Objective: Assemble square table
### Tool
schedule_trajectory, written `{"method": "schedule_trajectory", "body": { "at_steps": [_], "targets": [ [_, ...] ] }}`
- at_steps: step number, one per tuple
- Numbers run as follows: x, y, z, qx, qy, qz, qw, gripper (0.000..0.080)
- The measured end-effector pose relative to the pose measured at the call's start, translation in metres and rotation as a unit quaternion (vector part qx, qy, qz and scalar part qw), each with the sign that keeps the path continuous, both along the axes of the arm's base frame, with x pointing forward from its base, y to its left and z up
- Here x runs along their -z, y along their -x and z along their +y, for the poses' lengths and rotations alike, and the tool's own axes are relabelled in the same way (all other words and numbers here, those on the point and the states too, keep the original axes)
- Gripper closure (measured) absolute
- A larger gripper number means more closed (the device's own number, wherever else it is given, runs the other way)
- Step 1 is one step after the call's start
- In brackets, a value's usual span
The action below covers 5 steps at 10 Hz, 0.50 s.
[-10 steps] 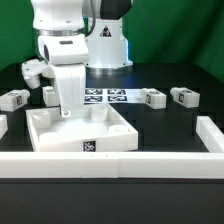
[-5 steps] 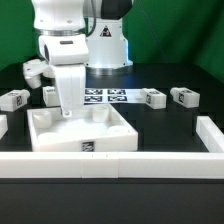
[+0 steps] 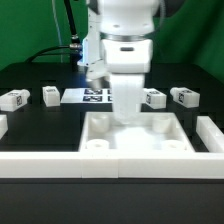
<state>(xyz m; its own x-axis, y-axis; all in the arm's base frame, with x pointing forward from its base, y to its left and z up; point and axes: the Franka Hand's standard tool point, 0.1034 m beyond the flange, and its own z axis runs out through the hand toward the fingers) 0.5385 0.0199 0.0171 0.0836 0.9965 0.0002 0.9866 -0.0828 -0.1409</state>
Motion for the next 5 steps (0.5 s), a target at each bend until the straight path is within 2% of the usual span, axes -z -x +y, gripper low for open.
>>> {"method": "schedule_trajectory", "body": {
  "at_steps": [3, 5],
  "targets": [
    [-0.004, -0.001, 0.020, -0.008, -0.001, 0.025, 1.000, 0.0737],
    [0.003, -0.002, 0.027, -0.011, -0.005, 0.025, 1.000, 0.0732]
  ]
}}
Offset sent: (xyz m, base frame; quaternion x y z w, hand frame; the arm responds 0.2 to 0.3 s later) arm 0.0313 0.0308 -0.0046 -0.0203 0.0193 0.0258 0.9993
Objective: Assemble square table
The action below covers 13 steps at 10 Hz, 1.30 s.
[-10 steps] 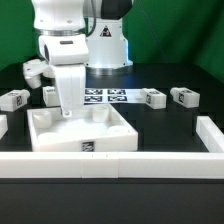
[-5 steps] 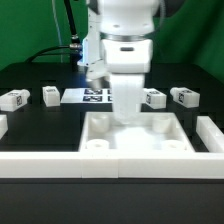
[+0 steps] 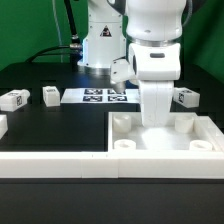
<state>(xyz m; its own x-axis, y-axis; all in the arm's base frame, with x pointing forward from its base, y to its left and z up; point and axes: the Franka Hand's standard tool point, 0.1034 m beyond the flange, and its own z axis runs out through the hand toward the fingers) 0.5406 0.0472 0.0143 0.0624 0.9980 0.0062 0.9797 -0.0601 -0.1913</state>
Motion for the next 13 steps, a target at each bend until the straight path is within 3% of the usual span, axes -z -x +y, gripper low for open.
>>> {"method": "schedule_trajectory", "body": {
  "at_steps": [5, 6, 8, 9, 10, 13],
  "targets": [
    [0.0006, 0.0006, 0.0004, 0.000, 0.000, 0.001, 1.000, 0.0728],
    [0.0007, 0.0006, 0.0002, 0.000, 0.000, 0.001, 1.000, 0.0626],
    [0.0007, 0.0005, 0.0001, 0.000, 0.000, 0.001, 1.000, 0.0350],
    [0.0007, 0.0006, 0.0000, 0.000, 0.000, 0.001, 1.000, 0.0350],
    [0.0007, 0.0006, 0.0000, 0.000, 0.000, 0.001, 1.000, 0.0189],
    [0.0007, 0.0005, -0.0001, 0.001, 0.001, 0.001, 1.000, 0.0153]
  ]
}}
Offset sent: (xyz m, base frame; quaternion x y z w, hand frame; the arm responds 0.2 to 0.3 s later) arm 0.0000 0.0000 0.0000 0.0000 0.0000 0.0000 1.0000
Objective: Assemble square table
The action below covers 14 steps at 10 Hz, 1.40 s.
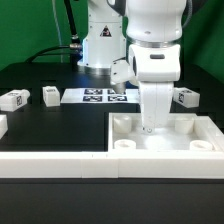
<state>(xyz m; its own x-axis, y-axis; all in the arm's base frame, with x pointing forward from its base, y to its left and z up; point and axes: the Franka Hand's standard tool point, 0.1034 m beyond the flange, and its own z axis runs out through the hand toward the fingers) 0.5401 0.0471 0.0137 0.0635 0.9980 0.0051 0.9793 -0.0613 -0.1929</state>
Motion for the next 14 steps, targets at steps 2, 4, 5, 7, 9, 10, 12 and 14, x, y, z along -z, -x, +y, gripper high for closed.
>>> {"method": "schedule_trajectory", "body": {
  "at_steps": [2, 4, 5, 7, 9, 10, 12, 14],
  "targets": [
    [0.000, 0.000, 0.000, 0.000, 0.000, 0.000, 1.000, 0.0150],
    [-0.001, 0.000, 0.001, 0.004, 0.001, -0.001, 1.000, 0.0150],
    [-0.011, 0.000, 0.006, 0.027, 0.008, -0.006, 1.000, 0.0150],
    [-0.042, 0.009, 0.034, 0.082, 0.027, -0.020, 0.996, 0.0150],
    [-0.070, 0.012, 0.061, 0.163, 0.044, -0.029, 0.985, 0.0150],
    [-0.069, 0.016, 0.070, 0.190, 0.045, -0.026, 0.980, 0.0150],
    [-0.068, 0.016, 0.069, 0.249, 0.054, -0.024, 0.967, 0.0150],
    [-0.068, 0.017, 0.069, 0.311, 0.064, -0.023, 0.948, 0.0150]
  ]
}}
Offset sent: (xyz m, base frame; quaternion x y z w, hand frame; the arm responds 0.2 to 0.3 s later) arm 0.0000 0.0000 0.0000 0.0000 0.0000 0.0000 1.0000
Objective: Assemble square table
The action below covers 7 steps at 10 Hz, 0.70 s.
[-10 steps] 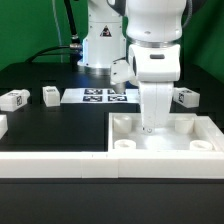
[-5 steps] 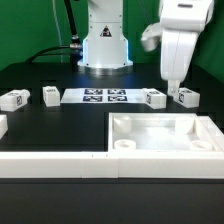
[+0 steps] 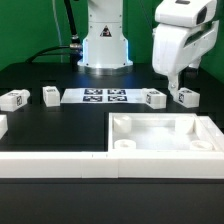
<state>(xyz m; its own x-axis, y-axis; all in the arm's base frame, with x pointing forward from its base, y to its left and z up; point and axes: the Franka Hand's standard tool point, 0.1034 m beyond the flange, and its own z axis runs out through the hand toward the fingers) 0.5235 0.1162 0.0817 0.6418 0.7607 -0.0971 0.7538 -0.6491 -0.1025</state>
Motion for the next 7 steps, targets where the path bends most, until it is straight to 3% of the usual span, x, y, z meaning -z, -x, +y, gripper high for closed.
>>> {"method": "schedule_trajectory", "body": {
  "at_steps": [1, 3, 4, 7],
  "targets": [
    [0.001, 0.002, 0.003, 0.033, 0.005, 0.001, 0.999, 0.0150],
    [0.008, 0.027, 0.038, 0.139, 0.025, 0.013, 0.990, 0.0150],
    [0.011, 0.035, 0.048, 0.174, 0.032, 0.017, 0.984, 0.0150],
    [0.010, 0.034, 0.045, 0.202, 0.038, 0.026, 0.978, 0.0150]
  ]
}}
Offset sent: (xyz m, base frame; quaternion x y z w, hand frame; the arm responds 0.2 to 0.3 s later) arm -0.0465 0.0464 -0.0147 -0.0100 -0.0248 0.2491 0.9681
